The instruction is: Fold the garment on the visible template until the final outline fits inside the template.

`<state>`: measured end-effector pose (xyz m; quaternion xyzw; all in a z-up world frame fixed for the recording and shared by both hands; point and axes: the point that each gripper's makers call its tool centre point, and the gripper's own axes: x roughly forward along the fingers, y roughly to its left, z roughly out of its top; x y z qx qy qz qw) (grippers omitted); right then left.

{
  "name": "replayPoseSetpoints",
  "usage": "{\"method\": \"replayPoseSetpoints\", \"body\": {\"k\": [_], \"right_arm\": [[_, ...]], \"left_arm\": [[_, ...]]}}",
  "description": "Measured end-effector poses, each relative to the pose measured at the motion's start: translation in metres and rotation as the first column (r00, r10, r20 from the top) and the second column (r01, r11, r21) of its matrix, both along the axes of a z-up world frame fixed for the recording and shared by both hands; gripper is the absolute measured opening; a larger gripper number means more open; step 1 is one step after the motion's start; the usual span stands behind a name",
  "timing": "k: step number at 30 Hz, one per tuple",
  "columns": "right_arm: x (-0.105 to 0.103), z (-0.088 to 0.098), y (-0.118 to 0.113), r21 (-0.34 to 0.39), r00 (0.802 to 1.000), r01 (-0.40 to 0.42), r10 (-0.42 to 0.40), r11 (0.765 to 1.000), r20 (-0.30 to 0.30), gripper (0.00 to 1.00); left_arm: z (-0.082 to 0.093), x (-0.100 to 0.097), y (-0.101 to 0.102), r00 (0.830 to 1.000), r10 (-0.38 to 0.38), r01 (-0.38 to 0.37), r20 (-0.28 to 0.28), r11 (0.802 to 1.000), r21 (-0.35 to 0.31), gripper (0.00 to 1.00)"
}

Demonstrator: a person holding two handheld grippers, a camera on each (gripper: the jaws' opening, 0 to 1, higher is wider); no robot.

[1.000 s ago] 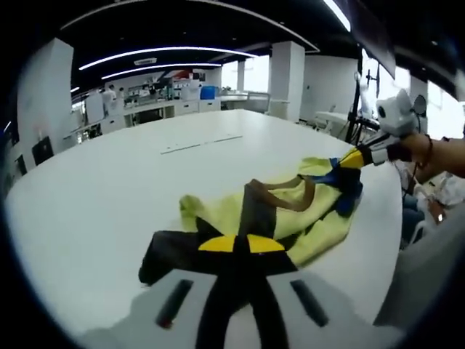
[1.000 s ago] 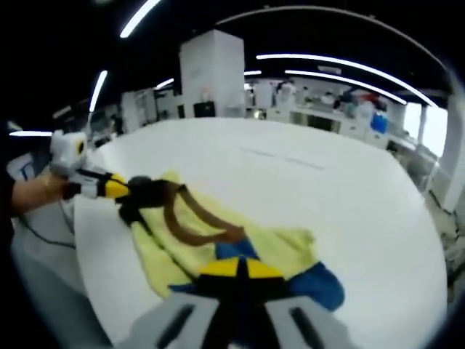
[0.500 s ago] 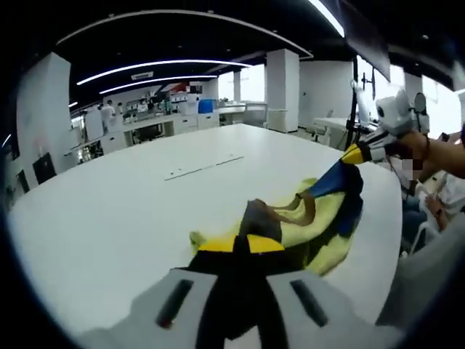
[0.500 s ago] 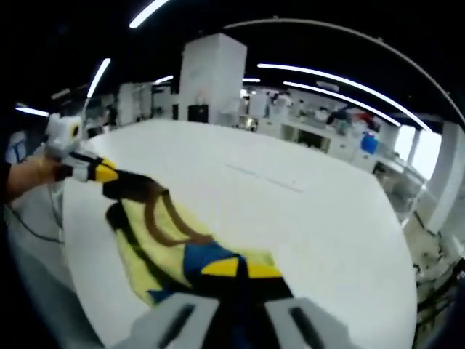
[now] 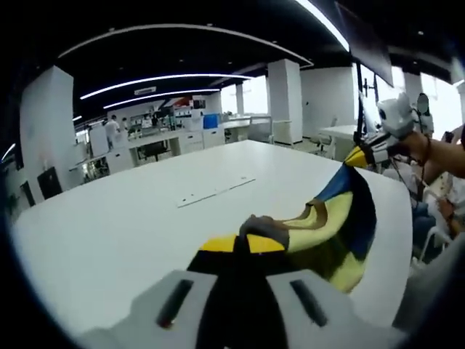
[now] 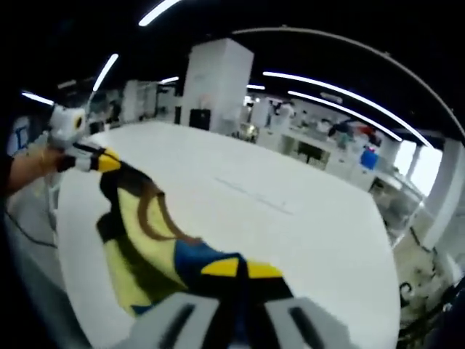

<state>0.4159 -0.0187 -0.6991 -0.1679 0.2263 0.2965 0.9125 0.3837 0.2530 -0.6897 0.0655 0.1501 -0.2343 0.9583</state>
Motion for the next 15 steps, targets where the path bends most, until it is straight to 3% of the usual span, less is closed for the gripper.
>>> {"method": "replayPoseSetpoints", "body": {"k": [7, 15], "right_arm": [[0.021, 0.002, -0.003, 0.000, 1.000, 0.017, -0.017, 1.000, 0.000, 0.00], [0.050, -0.002, -0.006, 0.043, 0.998, 0.061, -0.061, 0.997, -0.010, 0.00]], "left_arm": [[0.007, 0.026, 0.008, 1.000, 0.002, -0.003, 0.022, 1.000, 0.023, 0.00], [0.009, 0.061, 0.018, 0.999, 0.039, -0.039, 0.026, 0.999, -0.020, 0.00]]}}
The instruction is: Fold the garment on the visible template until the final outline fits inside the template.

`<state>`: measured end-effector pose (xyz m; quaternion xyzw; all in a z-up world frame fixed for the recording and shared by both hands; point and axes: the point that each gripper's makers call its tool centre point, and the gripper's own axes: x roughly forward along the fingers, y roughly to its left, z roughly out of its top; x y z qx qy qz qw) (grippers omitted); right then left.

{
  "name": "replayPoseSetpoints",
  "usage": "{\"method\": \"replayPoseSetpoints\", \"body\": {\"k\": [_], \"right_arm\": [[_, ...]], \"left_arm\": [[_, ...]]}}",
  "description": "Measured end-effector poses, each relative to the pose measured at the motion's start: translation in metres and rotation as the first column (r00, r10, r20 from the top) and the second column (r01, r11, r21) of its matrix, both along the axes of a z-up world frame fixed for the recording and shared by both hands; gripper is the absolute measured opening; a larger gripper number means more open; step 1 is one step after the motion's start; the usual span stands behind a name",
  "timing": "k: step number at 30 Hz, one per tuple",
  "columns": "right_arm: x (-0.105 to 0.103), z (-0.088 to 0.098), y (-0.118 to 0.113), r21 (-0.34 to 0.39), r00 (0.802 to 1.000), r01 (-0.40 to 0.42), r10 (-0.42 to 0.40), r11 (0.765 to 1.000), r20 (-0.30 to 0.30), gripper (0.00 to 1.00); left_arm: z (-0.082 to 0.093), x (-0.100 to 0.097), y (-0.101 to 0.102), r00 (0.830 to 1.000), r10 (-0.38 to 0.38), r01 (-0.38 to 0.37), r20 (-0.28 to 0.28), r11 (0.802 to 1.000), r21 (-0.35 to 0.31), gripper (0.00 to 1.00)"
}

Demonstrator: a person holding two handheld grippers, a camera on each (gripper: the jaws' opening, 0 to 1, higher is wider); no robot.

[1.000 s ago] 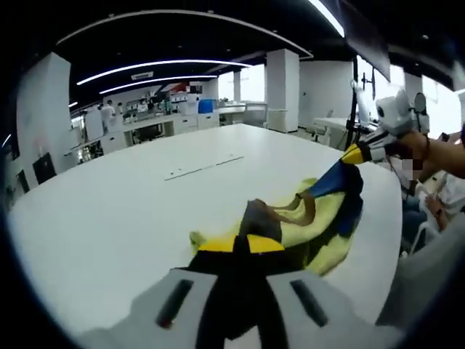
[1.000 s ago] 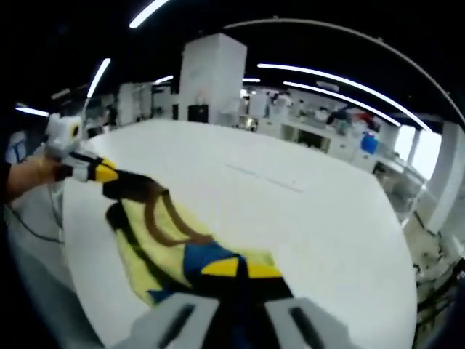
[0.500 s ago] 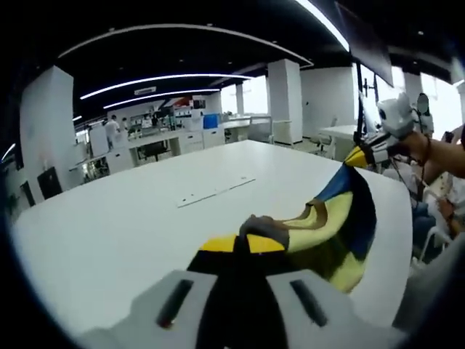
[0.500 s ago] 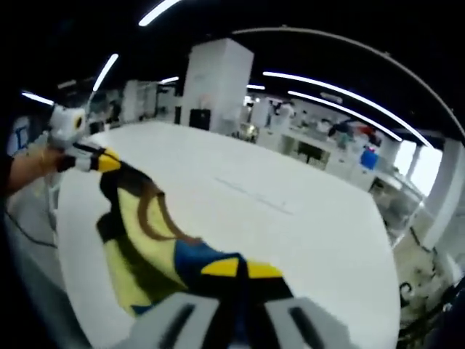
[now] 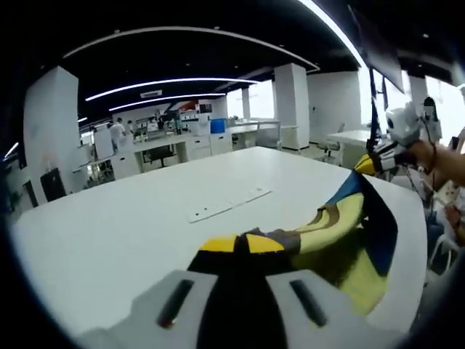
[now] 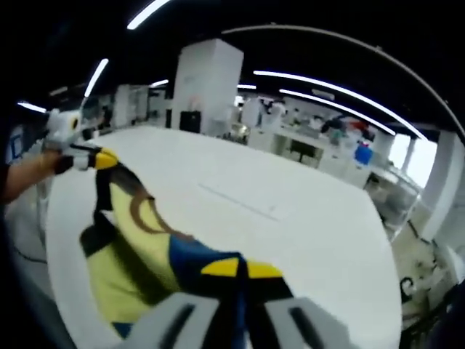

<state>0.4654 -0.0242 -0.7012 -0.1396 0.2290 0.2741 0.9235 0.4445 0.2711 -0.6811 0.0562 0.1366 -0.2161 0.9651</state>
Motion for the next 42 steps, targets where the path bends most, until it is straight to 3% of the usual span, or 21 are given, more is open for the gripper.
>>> {"method": "replayPoseSetpoints", "body": {"k": [6, 9, 17, 23, 29, 32, 37, 42], "right_arm": [[0.023, -0.005, -0.001, 0.013, 1.000, 0.029, -0.029, 0.999, 0.000, 0.00], [0.034, -0.007, 0.000, -0.003, 1.000, 0.029, -0.029, 1.000, 0.010, 0.00], [0.068, -0.020, 0.000, 0.015, 0.997, 0.072, -0.072, 0.997, 0.012, 0.00], [0.091, -0.028, 0.000, 0.044, 0.994, 0.106, -0.107, 0.993, 0.024, 0.00], [0.114, -0.042, -0.003, 0.064, 0.987, 0.154, -0.156, 0.986, 0.029, 0.00], [0.125, -0.050, -0.004, 0.072, 0.983, 0.178, -0.180, 0.981, 0.031, 0.00], [0.136, -0.070, -0.001, 0.094, 0.977, 0.212, -0.213, 0.973, -0.008, 0.00], [0.147, -0.086, 0.003, 0.085, 0.975, 0.222, -0.220, 0.971, -0.024, 0.00]], "left_arm": [[-0.007, 0.027, 0.009, 0.999, 0.037, -0.037, -0.002, 0.998, -0.049, 0.00], [-0.018, 0.040, 0.011, 0.999, 0.053, -0.053, -0.015, 0.998, -0.015, 0.00], [-0.035, 0.065, 0.020, 0.997, 0.065, -0.068, -0.040, 0.995, -0.072, 0.00], [-0.047, 0.085, 0.024, 0.996, 0.081, -0.084, -0.040, 0.994, -0.070, 0.00], [-0.063, 0.106, 0.025, 0.993, 0.107, -0.110, -0.044, 0.992, -0.066, 0.00], [-0.074, 0.115, 0.027, 0.990, 0.126, -0.132, -0.065, 0.986, -0.100, 0.00], [-0.091, 0.126, 0.030, 0.983, 0.148, -0.161, -0.106, 0.979, -0.129, 0.00], [-0.108, 0.133, 0.031, 0.979, 0.149, -0.163, -0.138, 0.982, -0.098, 0.00]]}}
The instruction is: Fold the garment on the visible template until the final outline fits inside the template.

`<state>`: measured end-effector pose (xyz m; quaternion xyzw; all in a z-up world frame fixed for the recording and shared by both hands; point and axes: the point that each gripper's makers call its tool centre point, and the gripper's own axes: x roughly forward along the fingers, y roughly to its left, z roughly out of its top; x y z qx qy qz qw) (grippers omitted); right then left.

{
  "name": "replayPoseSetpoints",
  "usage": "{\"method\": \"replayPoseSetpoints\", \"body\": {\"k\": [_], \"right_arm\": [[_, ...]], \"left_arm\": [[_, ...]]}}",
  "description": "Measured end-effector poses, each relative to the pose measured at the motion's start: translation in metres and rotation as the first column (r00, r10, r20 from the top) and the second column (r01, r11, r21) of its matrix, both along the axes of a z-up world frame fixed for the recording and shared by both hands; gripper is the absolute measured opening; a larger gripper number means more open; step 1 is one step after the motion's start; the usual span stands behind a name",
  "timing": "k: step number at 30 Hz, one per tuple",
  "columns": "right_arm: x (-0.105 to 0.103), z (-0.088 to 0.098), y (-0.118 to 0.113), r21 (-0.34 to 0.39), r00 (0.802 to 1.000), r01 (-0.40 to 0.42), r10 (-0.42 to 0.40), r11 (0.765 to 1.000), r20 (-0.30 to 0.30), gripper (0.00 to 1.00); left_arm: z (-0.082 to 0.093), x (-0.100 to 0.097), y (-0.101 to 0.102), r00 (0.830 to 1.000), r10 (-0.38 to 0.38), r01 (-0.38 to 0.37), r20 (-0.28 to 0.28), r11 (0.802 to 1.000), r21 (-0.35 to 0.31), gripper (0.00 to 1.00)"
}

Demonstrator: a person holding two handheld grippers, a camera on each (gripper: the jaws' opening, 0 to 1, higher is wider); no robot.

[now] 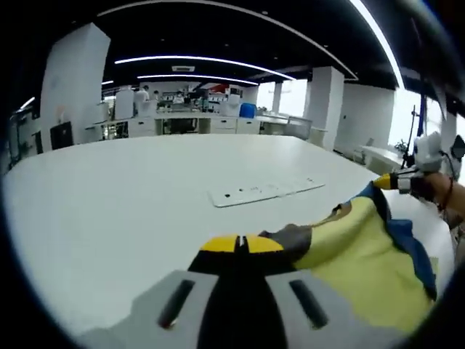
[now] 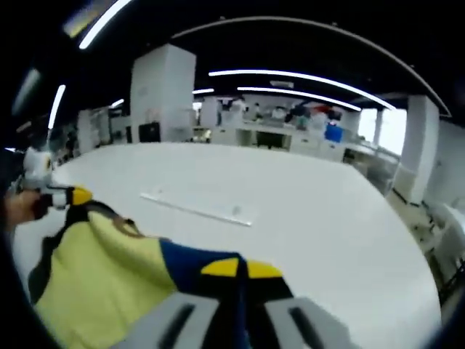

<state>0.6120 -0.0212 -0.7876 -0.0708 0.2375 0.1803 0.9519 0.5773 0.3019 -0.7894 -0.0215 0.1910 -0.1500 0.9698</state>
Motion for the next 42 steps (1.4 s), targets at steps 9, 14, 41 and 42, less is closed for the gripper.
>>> {"method": "replayPoseSetpoints", "body": {"k": [9, 14, 41, 42], "right_arm": [[0.010, -0.024, 0.004, -0.010, 0.999, 0.004, -0.004, 1.000, -0.046, 0.00], [0.012, -0.032, 0.006, -0.021, 0.998, 0.003, -0.005, 1.000, -0.064, 0.00], [-0.079, 0.015, 0.062, 0.113, 0.940, -0.277, 0.293, 0.954, -0.173, 0.88], [-0.084, 0.018, 0.064, 0.122, 0.939, -0.280, 0.298, 0.952, -0.173, 0.89]], "left_arm": [[-0.026, 0.007, 0.007, 0.998, 0.010, -0.007, -0.065, 0.999, 0.049, 0.00], [-0.032, 0.007, 0.008, 0.997, 0.015, -0.007, -0.078, 0.995, 0.095, 0.01], [0.019, -0.058, 0.002, 0.995, -0.100, 0.103, -0.026, 0.977, 0.189, 0.79], [0.021, -0.063, -0.001, 0.994, -0.108, 0.111, -0.025, 0.975, 0.190, 0.79]]}}
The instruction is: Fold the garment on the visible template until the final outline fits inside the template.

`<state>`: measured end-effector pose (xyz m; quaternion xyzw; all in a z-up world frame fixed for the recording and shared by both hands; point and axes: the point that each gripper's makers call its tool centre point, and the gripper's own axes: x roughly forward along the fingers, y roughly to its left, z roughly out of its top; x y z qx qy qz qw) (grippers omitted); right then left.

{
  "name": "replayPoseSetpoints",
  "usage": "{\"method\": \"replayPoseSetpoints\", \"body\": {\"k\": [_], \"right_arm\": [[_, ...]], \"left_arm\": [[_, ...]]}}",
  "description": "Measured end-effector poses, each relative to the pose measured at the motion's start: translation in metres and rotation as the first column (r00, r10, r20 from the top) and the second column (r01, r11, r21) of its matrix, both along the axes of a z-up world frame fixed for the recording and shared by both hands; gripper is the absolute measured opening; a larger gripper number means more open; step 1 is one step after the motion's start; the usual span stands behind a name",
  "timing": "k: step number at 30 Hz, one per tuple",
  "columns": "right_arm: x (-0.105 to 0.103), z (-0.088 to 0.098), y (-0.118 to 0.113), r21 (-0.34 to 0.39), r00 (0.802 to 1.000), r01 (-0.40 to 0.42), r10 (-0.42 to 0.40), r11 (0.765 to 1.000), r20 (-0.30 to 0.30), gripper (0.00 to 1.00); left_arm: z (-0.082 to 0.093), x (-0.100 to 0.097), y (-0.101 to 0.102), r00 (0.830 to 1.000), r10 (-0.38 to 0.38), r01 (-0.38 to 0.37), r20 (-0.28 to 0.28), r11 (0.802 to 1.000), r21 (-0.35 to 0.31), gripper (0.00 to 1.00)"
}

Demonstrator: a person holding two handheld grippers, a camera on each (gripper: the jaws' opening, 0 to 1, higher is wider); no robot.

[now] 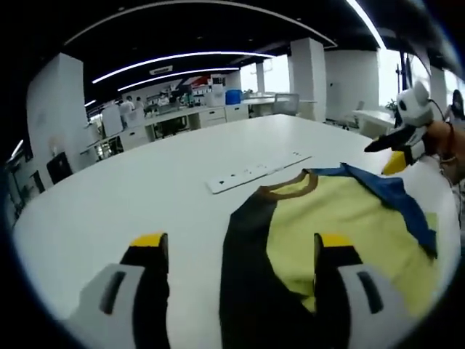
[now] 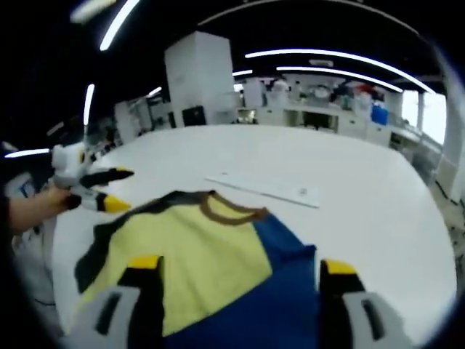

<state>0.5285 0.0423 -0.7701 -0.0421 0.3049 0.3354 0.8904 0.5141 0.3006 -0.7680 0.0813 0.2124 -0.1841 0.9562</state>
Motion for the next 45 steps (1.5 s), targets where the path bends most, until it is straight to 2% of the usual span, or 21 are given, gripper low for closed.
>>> {"method": "replayPoseSetpoints", "body": {"k": [6, 9, 14, 18, 23, 25, 30, 34, 38, 41, 43, 45], "right_arm": [[-0.038, 0.012, 0.010, 0.012, 0.998, -0.063, 0.062, 0.998, 0.013, 0.88], [-0.057, 0.014, 0.014, 0.030, 0.997, -0.082, 0.082, 0.996, 0.007, 0.88], [-0.088, 0.008, 0.023, 0.030, 0.991, -0.131, 0.131, 0.991, -0.018, 0.87], [-0.109, 0.001, 0.029, 0.040, 0.988, -0.148, 0.150, 0.988, -0.043, 0.85], [-0.133, -0.015, 0.033, -0.017, 0.986, -0.161, 0.160, 0.987, -0.056, 0.79], [-0.138, -0.020, 0.035, -0.030, 0.986, -0.159, 0.157, 0.987, -0.059, 0.75], [-0.154, -0.037, 0.039, -0.070, 0.987, -0.153, 0.149, 0.986, -0.068, 0.67], [-0.155, -0.048, 0.036, -0.113, 0.989, -0.141, 0.134, 0.984, -0.067, 0.61], [-0.159, -0.060, 0.033, -0.139, 0.993, -0.101, 0.091, 0.985, -0.077, 0.48], [-0.159, -0.070, 0.027, -0.190, 0.994, -0.086, 0.072, 0.978, -0.077, 0.39], [-0.158, -0.072, 0.027, -0.190, 0.995, -0.080, 0.067, 0.978, -0.074, 0.36], [-0.157, -0.073, 0.024, -0.203, 0.996, -0.072, 0.060, 0.976, -0.066, 0.33]], "left_arm": [[0.003, -0.032, -0.002, 0.999, -0.036, 0.036, -0.013, 0.999, 0.002, 0.79], [0.010, -0.049, -0.006, 0.999, -0.047, 0.048, 0.002, 0.999, -0.008, 0.78], [0.012, -0.072, -0.012, 0.997, -0.077, 0.077, 0.007, 0.997, 0.004, 0.75], [0.006, -0.087, -0.019, 0.993, -0.116, 0.116, -0.001, 0.993, 0.025, 0.66], [-0.012, -0.095, -0.020, 0.989, -0.143, 0.146, -0.041, 0.985, 0.092, 0.51], [-0.018, -0.096, -0.018, 0.988, -0.145, 0.149, -0.047, 0.983, 0.109, 0.46], [-0.034, -0.102, -0.016, 0.984, -0.153, 0.161, -0.090, 0.983, 0.091, 0.31], [-0.044, -0.109, -0.019, 0.978, -0.167, 0.179, -0.128, 0.980, 0.082, 0.29], [-0.057, -0.112, -0.017, 0.971, -0.173, 0.192, -0.163, 0.975, 0.113, 0.27], [-0.067, -0.112, -0.014, 0.968, -0.165, 0.190, -0.188, 0.974, 0.123, 0.25], [-0.073, -0.112, -0.010, 0.965, -0.158, 0.189, -0.209, 0.973, 0.134, 0.24], [-0.073, -0.111, -0.010, 0.967, -0.151, 0.170, -0.204, 0.982, 0.080, 0.22]]}}
